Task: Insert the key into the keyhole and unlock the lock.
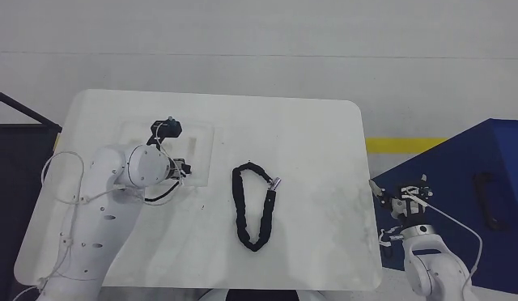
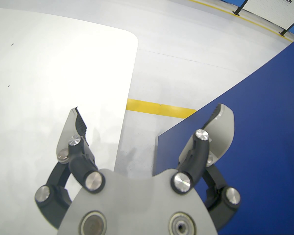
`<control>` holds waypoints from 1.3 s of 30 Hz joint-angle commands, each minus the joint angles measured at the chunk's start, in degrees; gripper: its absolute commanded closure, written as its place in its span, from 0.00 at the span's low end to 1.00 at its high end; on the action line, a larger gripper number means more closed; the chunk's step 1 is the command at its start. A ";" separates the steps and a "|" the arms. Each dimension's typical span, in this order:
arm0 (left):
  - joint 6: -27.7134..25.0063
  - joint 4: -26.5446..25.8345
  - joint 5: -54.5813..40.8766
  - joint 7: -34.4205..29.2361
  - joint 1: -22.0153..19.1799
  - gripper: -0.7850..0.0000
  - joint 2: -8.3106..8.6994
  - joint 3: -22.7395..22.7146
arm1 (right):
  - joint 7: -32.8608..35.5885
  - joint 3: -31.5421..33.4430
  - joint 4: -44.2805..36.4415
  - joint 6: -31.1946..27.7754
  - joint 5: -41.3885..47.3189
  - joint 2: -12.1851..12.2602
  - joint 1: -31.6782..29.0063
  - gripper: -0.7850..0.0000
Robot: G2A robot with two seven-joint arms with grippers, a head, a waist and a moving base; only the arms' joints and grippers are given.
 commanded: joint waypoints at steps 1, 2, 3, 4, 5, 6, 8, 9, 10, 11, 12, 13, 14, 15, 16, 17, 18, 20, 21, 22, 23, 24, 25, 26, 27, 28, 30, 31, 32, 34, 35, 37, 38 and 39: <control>-0.22 -2.33 -0.43 -0.22 1.77 1.00 0.19 -2.34 | 0.00 0.00 0.00 0.00 0.00 0.00 0.00 0.00; -0.22 -3.40 -0.94 -0.22 2.65 1.00 0.31 -3.65 | 0.00 0.00 0.00 0.00 0.00 0.00 0.00 0.00; -0.22 -4.53 -1.44 -0.22 3.50 1.00 0.45 -5.01 | 0.00 0.00 0.00 0.00 0.00 0.00 0.00 0.00; -0.22 -5.58 -2.55 -0.22 4.35 1.00 0.57 -6.57 | 0.00 0.00 0.00 0.00 0.00 0.00 0.00 0.00; -0.22 -6.46 -4.70 -0.22 5.27 1.00 0.69 -8.05 | 0.00 0.00 0.00 0.00 0.00 0.00 0.00 0.00; -0.22 -7.24 -7.46 -0.22 5.98 1.00 0.83 -9.87 | 0.00 0.00 0.00 0.00 0.00 0.00 0.00 0.00; -0.23 -8.39 -16.81 -0.22 7.19 1.00 1.06 -14.27 | 0.00 0.00 0.00 0.00 0.00 0.00 0.00 0.00; -2.02 -8.96 -24.98 -0.22 7.77 1.00 1.22 -16.14 | 0.00 0.00 0.00 0.00 0.00 0.00 0.00 0.00; -4.93 -7.72 -32.26 -0.22 8.52 1.00 1.56 -18.74 | 0.00 0.00 0.00 0.00 0.00 0.00 0.00 0.00; -8.31 -6.15 -38.65 -0.22 9.02 1.00 1.95 -21.25 | 0.00 0.00 0.00 0.00 0.00 0.00 0.00 0.00; -11.61 -4.03 -43.97 -0.22 9.63 1.00 2.42 -23.51 | 0.00 0.00 0.00 0.00 0.00 0.00 0.00 0.00; -14.42 -1.90 -49.28 -0.22 10.27 1.00 2.90 -25.13 | 0.00 0.00 0.00 0.00 0.00 0.00 0.00 0.00; -16.82 0.00 -53.88 -0.22 10.71 1.00 3.45 -26.05 | 0.00 0.00 0.00 0.00 0.00 0.00 0.00 0.00; -19.11 1.94 -58.59 -0.22 11.02 1.00 4.04 -26.73 | 0.00 0.00 0.00 0.00 0.00 0.00 0.00 0.00; -21.09 3.61 -62.52 -0.22 11.36 1.00 4.72 -26.95 | 0.00 0.00 0.00 0.00 0.00 0.00 0.00 0.00; -22.63 5.29 -66.23 -0.22 11.61 1.00 5.46 -26.99 | 0.00 0.00 0.00 0.00 0.00 0.00 0.00 0.00; -24.15 6.87 -70.19 -0.22 11.77 1.00 6.21 -26.96 | 0.00 0.00 0.00 0.00 0.00 0.00 0.00 0.00; -26.76 9.97 -77.02 -0.22 12.02 1.00 7.89 -26.44 | 0.00 0.00 0.00 0.00 0.00 0.00 0.00 0.00; -27.76 11.42 -79.97 -0.22 12.10 1.00 8.78 -25.98 | 0.00 0.00 0.00 0.00 0.00 0.00 0.00 0.00; -28.35 12.74 -83.04 -0.22 12.13 1.00 9.71 -25.26 | 0.00 0.00 0.00 0.00 0.00 0.00 0.00 0.00; -28.70 13.94 -85.79 -0.22 12.02 1.00 10.70 -24.41 | 0.00 0.00 0.00 0.00 0.00 0.00 0.00 0.00; -29.17 14.96 -88.46 -0.22 11.76 1.00 11.74 -23.35 | 0.00 0.00 0.00 0.00 0.00 0.00 0.00 0.00; -29.63 16.24 -91.11 -0.22 11.45 1.00 12.80 -22.30 | 0.00 0.00 0.00 0.00 0.00 0.00 0.00 0.00; -30.18 17.44 -93.42 -0.22 11.04 1.00 13.87 -21.18 | 0.00 0.00 0.00 0.00 0.00 0.00 0.00 0.00; -30.72 18.50 -95.33 -0.22 10.69 1.00 14.95 -19.89 | 0.00 0.00 0.00 0.00 0.00 0.00 0.00 0.00; -31.16 19.21 -96.60 -0.22 10.50 1.00 15.66 -18.98 | 0.00 0.00 0.00 0.00 0.00 0.00 0.00 0.00; -31.16 19.21 -96.60 -0.22 10.50 1.00 15.66 -18.98 | 0.00 0.00 0.00 0.00 0.00 0.00 0.00 0.00; -31.16 19.21 -96.60 -0.22 10.50 1.00 15.66 -18.98 | 0.00 0.00 0.00 0.00 0.00 0.00 0.00 0.00; -31.16 19.21 -96.60 -0.22 10.50 1.00 15.66 -18.98 | 0.00 0.00 0.00 0.00 0.00 0.00 0.00 0.00; -31.16 19.21 -96.60 -0.22 10.50 1.00 15.66 -18.98 | 0.00 0.00 0.00 0.00 0.00 0.00 0.00 0.00; -31.16 19.21 -96.60 -0.22 10.50 1.00 15.66 -18.98 | 0.00 0.00 0.00 0.00 0.00 0.00 0.00 0.00; -31.16 19.21 -96.60 -0.22 10.50 1.00 15.66 -18.98 | 0.00 0.00 0.00 0.00 0.00 0.00 0.00 0.00; -31.16 19.21 -96.60 -0.22 10.50 1.00 15.66 -18.98 | 0.00 0.00 0.00 0.00 0.00 0.00 0.00 0.00; -31.16 19.21 -96.60 -0.22 10.50 1.00 15.66 -18.98 | 0.00 0.00 0.00 0.00 0.00 0.00 0.00 0.00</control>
